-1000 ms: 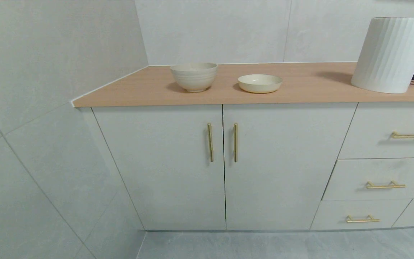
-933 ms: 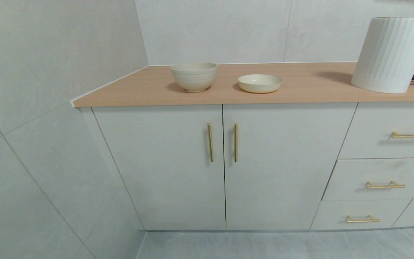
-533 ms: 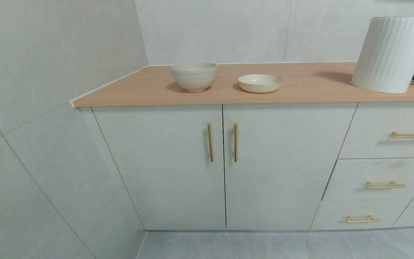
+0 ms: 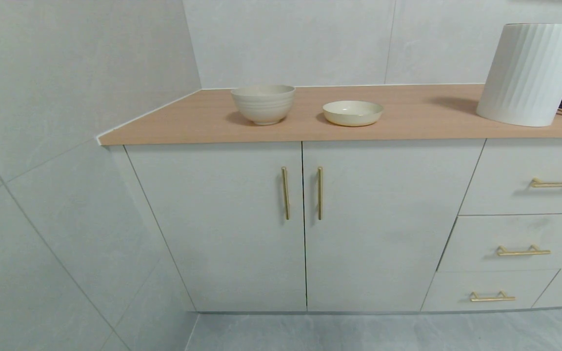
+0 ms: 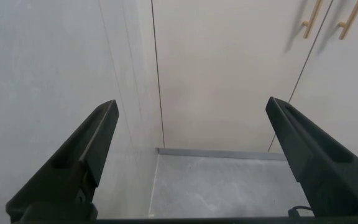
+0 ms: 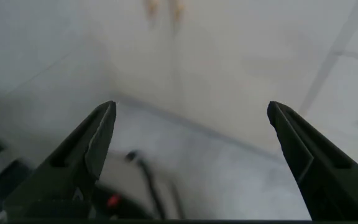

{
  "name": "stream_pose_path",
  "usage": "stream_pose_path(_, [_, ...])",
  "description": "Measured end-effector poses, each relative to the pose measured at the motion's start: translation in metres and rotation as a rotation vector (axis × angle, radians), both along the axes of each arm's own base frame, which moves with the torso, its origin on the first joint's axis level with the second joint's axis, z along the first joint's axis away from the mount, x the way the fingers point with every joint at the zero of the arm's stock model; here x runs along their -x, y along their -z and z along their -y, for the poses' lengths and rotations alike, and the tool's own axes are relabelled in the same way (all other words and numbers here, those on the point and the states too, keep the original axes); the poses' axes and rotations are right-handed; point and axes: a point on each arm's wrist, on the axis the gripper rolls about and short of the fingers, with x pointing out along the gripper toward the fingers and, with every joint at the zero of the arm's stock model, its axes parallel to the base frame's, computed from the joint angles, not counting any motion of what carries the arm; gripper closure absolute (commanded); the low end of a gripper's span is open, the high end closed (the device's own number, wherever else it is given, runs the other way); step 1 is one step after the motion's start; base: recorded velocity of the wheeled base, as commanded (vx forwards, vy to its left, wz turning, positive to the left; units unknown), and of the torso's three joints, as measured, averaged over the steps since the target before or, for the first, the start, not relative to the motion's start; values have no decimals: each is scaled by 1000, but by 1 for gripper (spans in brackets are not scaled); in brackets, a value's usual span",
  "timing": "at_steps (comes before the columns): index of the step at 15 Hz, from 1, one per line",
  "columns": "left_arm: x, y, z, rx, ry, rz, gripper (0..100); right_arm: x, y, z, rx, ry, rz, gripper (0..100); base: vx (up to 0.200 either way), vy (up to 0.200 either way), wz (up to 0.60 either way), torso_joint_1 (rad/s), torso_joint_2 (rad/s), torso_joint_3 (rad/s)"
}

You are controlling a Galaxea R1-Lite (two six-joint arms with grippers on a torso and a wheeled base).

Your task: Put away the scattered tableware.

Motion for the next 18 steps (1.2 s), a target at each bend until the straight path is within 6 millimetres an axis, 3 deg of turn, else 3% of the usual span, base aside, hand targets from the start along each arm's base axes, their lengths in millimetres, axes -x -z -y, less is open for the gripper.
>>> stream_pose_path(3, [0, 0, 0, 0, 0, 0, 0, -57, -22, -17, 4, -150, -152, 0, 0, 0, 0, 0, 0, 0])
stream_pose_path(5, [0, 0, 0, 0, 0, 0, 0, -104, -34, -38, -12, -231, -184, 0, 0, 0, 0, 0, 0, 0])
stream_pose_path(9, [0, 0, 0, 0, 0, 0, 0, -200, -36, -105, -107, -350, -191, 0, 0, 0, 0, 0, 0, 0])
stream_pose_path(12, [0, 0, 0, 0, 0, 1, 0, -256, -30, -148, -138, -397, -177, 0, 0, 0, 0, 0, 0, 0])
stream_pose_path(15, [0, 0, 0, 0, -1, 0, 0, -297, -15, -176, -148, -407, -187, 0, 0, 0, 0, 0, 0, 0])
stream_pose_path(18, [0, 0, 0, 0, 0, 0, 0, -317, -1, -188, -195, -393, -231, 0, 0, 0, 0, 0, 0, 0])
